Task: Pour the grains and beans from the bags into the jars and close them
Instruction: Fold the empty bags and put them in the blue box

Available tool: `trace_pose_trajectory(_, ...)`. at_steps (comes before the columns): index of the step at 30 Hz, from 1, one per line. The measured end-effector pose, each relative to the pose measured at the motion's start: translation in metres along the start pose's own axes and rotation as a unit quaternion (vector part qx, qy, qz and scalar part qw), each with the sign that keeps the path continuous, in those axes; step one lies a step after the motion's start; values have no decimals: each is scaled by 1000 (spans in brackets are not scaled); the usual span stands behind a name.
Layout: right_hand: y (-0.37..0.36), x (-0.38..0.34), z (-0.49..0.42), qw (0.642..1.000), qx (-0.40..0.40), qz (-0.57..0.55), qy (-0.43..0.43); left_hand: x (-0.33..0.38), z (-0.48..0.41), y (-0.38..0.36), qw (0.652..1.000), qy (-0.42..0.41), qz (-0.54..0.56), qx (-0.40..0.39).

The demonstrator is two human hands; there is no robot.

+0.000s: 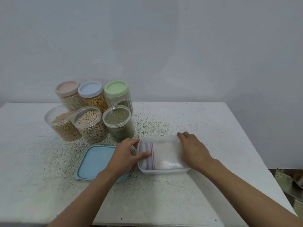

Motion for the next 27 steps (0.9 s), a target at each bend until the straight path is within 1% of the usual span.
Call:
trace_pose_trajectory(3, 5, -10, 2, 999, 7, 38, 33, 3, 5, 7, 998, -20, -65, 12)
trace_pose_trajectory(6, 15, -32, 0, 996, 39, 44, 72, -5, 11, 21, 998, 1, -54, 30)
trace_pose_trajectory(8, 19, -51, -2, 992, 59, 1, 112, -12, 16, 35, 998, 1, -53, 35)
trace_pose_trajectory(10, 20, -70, -3, 985, 65, -62, 147, -16, 19, 50, 996, -9, -78, 50)
trace_pose_trajectory(12, 13, -92, -5, 978, 54, -102, 175, -25, 23, 69, 991, -13, -111, 73)
trace_pose_trajectory(15, -3, -122, -7, 971, 36, -128, 200, -42, 25, 91, 984, -21, -162, 75)
trace_pose_trajectory(17, -16, -145, -9, 967, 36, -128, 217, -62, 25, 101, 978, -35, -198, 57)
trace_pose_trajectory(21, -39, -183, -19, 967, 20, -80, 241, -102, 21, 106, 951, -53, -303, -24)
trace_pose_trajectory(24, -58, -204, -29, 976, -27, 24, 213, -122, 23, 104, 929, -50, -354, -98)
trace_pose_trajectory(27, -77, -221, -34, 976, -82, 94, 180, -137, 27, 106, 920, -57, -361, -140)
Point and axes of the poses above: each hand's wrist, its own z-axis away from the middle knuckle, its own y-axis out of the back of the hand, x = y × z, the point moved 6 cm from there along -z, towards the middle knuckle, and after that the axes turned 14 degrees about -z, right-handed, at the moved point
